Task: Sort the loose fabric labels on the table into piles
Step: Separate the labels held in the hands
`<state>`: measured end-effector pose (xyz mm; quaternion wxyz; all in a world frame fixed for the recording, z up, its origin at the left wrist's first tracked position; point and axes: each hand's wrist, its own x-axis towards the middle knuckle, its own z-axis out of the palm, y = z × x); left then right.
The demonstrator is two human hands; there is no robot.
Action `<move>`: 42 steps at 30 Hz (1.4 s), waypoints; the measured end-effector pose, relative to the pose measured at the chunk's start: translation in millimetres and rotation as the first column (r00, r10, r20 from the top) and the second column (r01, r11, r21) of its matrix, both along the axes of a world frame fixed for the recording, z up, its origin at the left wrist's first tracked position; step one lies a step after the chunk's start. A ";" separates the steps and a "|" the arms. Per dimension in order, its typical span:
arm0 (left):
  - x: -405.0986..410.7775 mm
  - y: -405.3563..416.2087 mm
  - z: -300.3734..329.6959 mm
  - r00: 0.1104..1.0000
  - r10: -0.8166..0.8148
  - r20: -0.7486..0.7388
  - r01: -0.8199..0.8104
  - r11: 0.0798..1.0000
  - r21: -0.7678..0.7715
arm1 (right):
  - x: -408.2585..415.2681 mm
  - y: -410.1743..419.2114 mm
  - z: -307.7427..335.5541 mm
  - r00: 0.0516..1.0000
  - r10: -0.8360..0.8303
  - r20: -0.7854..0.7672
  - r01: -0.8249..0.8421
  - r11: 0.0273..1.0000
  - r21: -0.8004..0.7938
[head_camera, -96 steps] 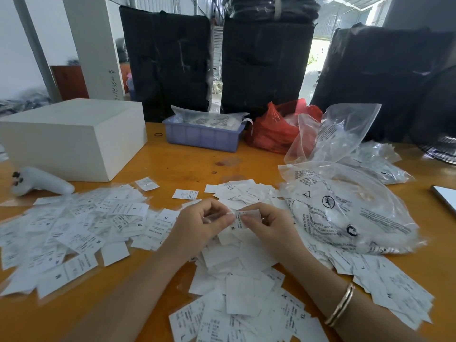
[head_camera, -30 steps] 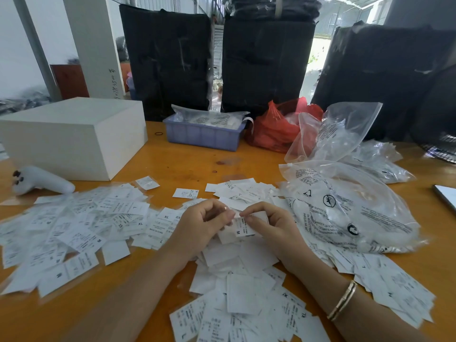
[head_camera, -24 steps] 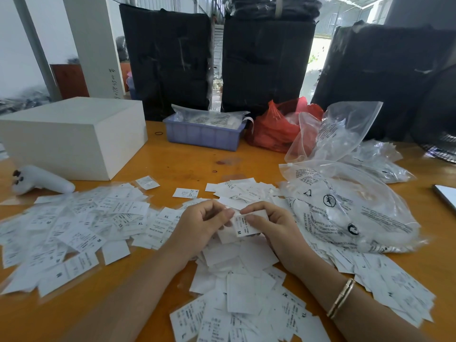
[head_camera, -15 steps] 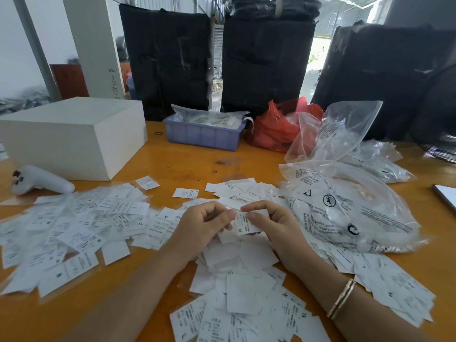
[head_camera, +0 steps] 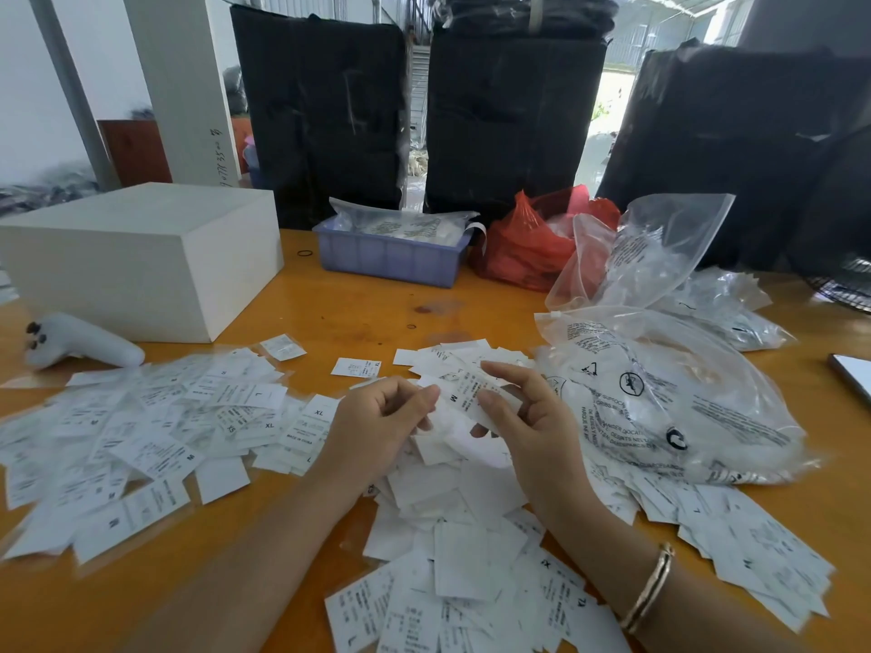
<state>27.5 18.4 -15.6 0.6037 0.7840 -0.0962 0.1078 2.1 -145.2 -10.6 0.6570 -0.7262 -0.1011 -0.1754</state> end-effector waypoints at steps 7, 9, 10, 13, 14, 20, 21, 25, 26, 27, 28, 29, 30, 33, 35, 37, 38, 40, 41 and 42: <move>-2.1 0.3 1.1 0.999 -0.011 0.041 0.012 1.000 -0.015 | -0.1 -0.2 3.0 0.998 -0.053 -0.036 0.055 0.997 0.052; -2.7 0.4 1.3 0.999 -0.005 0.049 0.006 1.000 -0.026 | -1.0 -0.8 4.6 0.997 -0.028 -0.072 0.033 0.996 0.078; -2.7 0.5 1.4 0.999 0.001 0.052 0.000 1.000 -0.020 | -1.8 -0.2 4.9 0.996 -0.001 -0.094 0.010 0.996 0.088; -1.1 0.5 -0.1 0.997 0.030 0.069 -0.032 0.999 0.025 | -5.0 4.4 4.2 0.983 0.093 -0.155 -0.071 0.988 0.140; -0.6 0.5 -0.4 0.996 0.044 0.078 -0.047 0.998 0.040 | -5.7 6.2 3.8 0.979 0.113 -0.171 -0.088 0.985 0.146; -0.2 -0.4 -1.4 0.989 0.067 0.133 -0.078 0.993 0.085 | -8.8 10.9 5.7 0.964 0.159 -0.213 -0.140 0.985 0.099; -0.2 -0.3 -1.7 0.989 0.065 0.131 -0.077 0.993 0.085 | -9.2 10.9 5.7 0.962 0.165 -0.220 -0.150 0.985 0.083; -1.2 -0.5 -0.1 0.997 0.022 0.074 -0.023 1.000 0.010 | -8.6 10.3 3.6 0.958 0.144 -0.248 -0.150 0.989 -0.006; -1.8 -0.6 0.5 0.999 -0.013 0.044 0.014 1.000 -0.028 | -8.2 9.6 2.9 0.959 0.133 -0.252 -0.143 0.989 -0.024; -1.9 -0.6 0.1 0.999 -0.045 0.017 0.046 0.998 -0.050 | -7.4 8.6 2.4 0.960 0.124 -0.252 -0.137 0.990 -0.033; -1.8 -0.8 -0.5 0.998 -0.066 -0.005 0.066 0.997 -0.049 | -6.6 7.6 2.2 0.962 0.119 -0.245 -0.133 0.990 -0.042; -1.3 -1.0 -1.7 0.997 -0.075 -0.015 0.075 0.997 -0.032 | -5.9 6.5 2.1 0.965 0.116 -0.235 -0.131 0.990 -0.053; -1.0 -1.3 -2.3 0.997 -0.078 -0.017 0.078 0.997 -0.017 | -5.2 5.9 2.0 0.968 0.114 -0.223 -0.131 0.989 -0.063; 0.4 -1.0 -2.8 0.997 -0.071 -0.007 0.071 0.996 -0.045 | -3.9 6.7 1.2 0.975 0.103 -0.196 -0.117 0.991 -0.059; 1.2 0.4 -1.7 0.998 -0.056 -0.008 0.055 0.996 -0.073 | -2.1 6.1 -0.2 0.983 0.061 -0.176 -0.068 0.997 -0.036; 0.7 1.2 -1.1 0.999 -0.043 -0.003 0.043 0.996 -0.073 | 0.1 3.5 -1.0 0.987 0.011 -0.160 -0.014 1.000 -0.022; -0.4 1.0 -0.4 0.999 -0.039 0.008 0.039 0.997 -0.066 | 1.1 2.3 -1.0 0.988 -0.011 -0.151 0.006 0.999 -0.034; -2.1 0.6 -0.1 0.998 -0.036 0.053 0.037 0.999 -0.017 | 1.5 2.2 -1.5 0.990 -0.012 -0.142 0.000 0.996 -0.084; -2.6 0.3 -0.5 0.996 -0.037 0.082 0.036 0.999 0.014 | 0.5 3.9 -1.8 0.989 0.017 -0.144 -0.031 0.994 -0.102; -3.3 -0.1 -0.2 0.994 -0.038 0.102 0.034 0.999 0.036 | -1.0 6.1 -2.3 0.987 0.049 -0.153 -0.069 0.990 -0.126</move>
